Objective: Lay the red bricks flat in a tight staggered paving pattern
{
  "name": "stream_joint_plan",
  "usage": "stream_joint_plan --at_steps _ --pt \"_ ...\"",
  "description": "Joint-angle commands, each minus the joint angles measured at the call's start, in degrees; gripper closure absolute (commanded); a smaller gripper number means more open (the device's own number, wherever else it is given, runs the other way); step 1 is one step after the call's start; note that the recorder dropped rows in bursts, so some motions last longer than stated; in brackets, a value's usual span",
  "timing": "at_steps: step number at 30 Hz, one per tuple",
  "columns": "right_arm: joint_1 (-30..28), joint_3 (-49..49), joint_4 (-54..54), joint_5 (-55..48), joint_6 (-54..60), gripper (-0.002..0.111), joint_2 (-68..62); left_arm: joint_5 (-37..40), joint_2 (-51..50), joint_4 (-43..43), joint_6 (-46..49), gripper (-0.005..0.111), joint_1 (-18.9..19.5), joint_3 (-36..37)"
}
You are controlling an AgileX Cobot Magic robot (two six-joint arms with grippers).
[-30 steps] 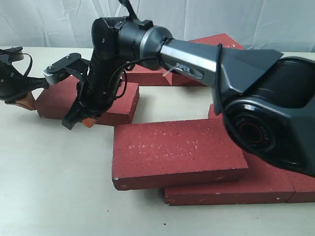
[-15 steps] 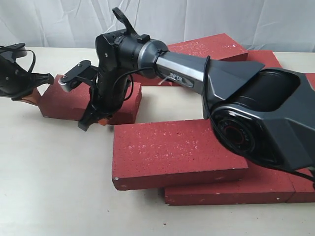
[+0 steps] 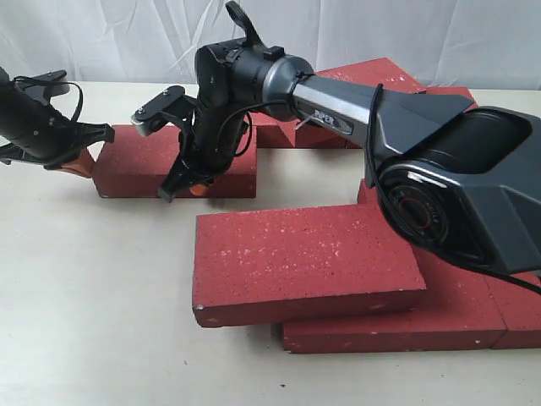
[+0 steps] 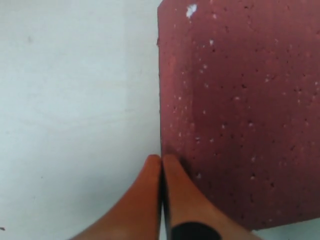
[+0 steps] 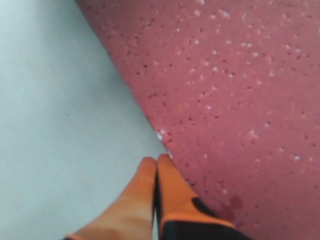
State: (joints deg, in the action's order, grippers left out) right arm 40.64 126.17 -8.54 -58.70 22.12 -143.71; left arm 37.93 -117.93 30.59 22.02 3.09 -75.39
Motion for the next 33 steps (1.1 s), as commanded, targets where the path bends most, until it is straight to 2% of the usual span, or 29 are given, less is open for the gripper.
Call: stream_joint_plan --at_steps 1,5,11,16,23,27,30,33 --pt "-0.6 0.4 0.2 -0.1 -0.1 0.108 0.2 -0.9 0.3 4.4 3.7 0.107 -0.4 0.3" --pt "-0.6 0.4 0.1 -2.3 -0.1 0.108 0.2 -2.5 0.3 7.0 5.4 0.107 -1.5 0.3" --pt "-0.6 0.4 5.2 -5.1 -0.1 0.108 0.2 -2.3 -1.3 6.6 5.4 0.107 -3.5 0.3" --pt "-0.6 0.4 7.2 -6.1 -0.1 0.108 0.6 -3.0 -1.7 5.3 5.4 0.107 -3.7 0.3" --pt "-1.0 0.4 6.3 -7.5 -0.1 0.108 1.2 -3.4 0.1 4.4 5.2 0.107 -0.8 0.3" --pt "-1.0 0.4 0.4 -10.7 1.9 0.108 1.2 -3.6 0.8 6.3 5.2 0.107 0.4 0.3" --pt "-1.0 0.4 -0.6 -10.6 2.5 0.108 1.2 -3.2 -1.4 8.3 7.8 0.107 -1.8 0.3" --pt "-2.6 0.4 -1.2 -11.3 2.5 0.108 1.7 -6.7 -2.4 8.7 8.0 0.107 -3.8 0.3"
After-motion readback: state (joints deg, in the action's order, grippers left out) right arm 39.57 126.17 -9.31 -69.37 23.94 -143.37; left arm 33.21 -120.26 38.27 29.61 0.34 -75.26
